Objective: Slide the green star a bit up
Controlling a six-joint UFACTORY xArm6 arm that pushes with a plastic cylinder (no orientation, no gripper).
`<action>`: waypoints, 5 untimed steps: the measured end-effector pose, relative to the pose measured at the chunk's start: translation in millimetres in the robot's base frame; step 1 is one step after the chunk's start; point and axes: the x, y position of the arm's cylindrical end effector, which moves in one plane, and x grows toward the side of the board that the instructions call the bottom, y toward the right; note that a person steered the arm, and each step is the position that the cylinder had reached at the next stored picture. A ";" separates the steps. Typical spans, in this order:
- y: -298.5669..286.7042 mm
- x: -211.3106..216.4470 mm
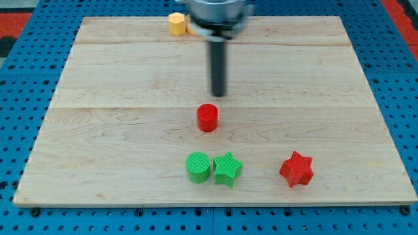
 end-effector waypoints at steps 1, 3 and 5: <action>127.8 21.7; 198.8 167.6; 132.3 204.8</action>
